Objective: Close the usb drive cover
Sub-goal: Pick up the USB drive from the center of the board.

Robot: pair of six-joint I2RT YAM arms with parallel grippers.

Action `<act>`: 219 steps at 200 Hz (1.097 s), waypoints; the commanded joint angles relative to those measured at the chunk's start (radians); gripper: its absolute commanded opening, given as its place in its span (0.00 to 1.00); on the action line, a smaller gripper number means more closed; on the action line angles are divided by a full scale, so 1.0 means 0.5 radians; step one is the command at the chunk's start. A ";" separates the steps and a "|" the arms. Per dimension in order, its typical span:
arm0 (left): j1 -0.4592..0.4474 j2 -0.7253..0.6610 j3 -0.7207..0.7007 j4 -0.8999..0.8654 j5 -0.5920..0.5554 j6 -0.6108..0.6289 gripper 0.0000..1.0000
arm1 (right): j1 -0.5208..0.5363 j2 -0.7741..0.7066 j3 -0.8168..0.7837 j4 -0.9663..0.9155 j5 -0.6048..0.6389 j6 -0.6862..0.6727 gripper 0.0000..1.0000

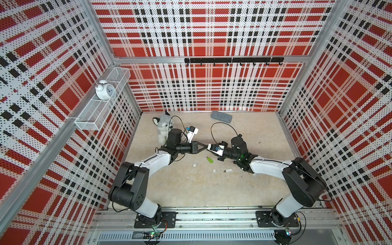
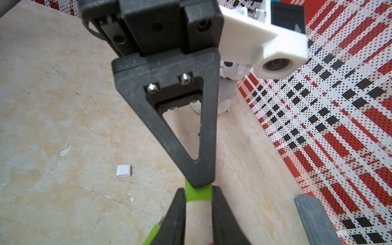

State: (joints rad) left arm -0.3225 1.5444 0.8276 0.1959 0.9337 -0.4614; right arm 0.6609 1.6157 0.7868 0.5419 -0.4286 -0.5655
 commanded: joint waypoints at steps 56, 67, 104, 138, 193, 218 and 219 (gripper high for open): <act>0.188 -0.157 0.003 0.059 -0.124 0.007 0.00 | -0.101 -0.101 -0.136 -0.070 0.109 0.393 0.50; 0.240 -0.214 -0.018 0.076 -0.151 0.001 0.00 | -0.133 -0.108 -0.127 -0.199 0.127 0.559 0.51; 0.362 -0.432 -0.159 0.297 -0.246 -0.112 0.00 | -0.136 0.111 0.239 -1.086 0.193 0.963 0.42; 0.400 -0.530 -0.204 0.324 -0.304 -0.111 0.00 | -0.027 0.318 0.437 -1.386 0.449 1.077 0.42; 0.404 -0.598 -0.257 0.336 -0.343 -0.126 0.00 | 0.052 0.507 0.647 -1.541 0.556 1.176 0.46; 0.415 -0.604 -0.261 0.336 -0.343 -0.126 0.00 | 0.079 0.558 0.710 -1.585 0.541 1.182 0.47; 0.415 -0.604 -0.262 0.336 -0.343 -0.126 0.00 | 0.080 0.561 0.713 -1.586 0.541 1.181 0.47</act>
State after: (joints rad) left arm -0.1246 1.2648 0.7090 0.3374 0.7731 -0.5220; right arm 0.6857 1.8652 1.1011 -0.2077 -0.1757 -0.0002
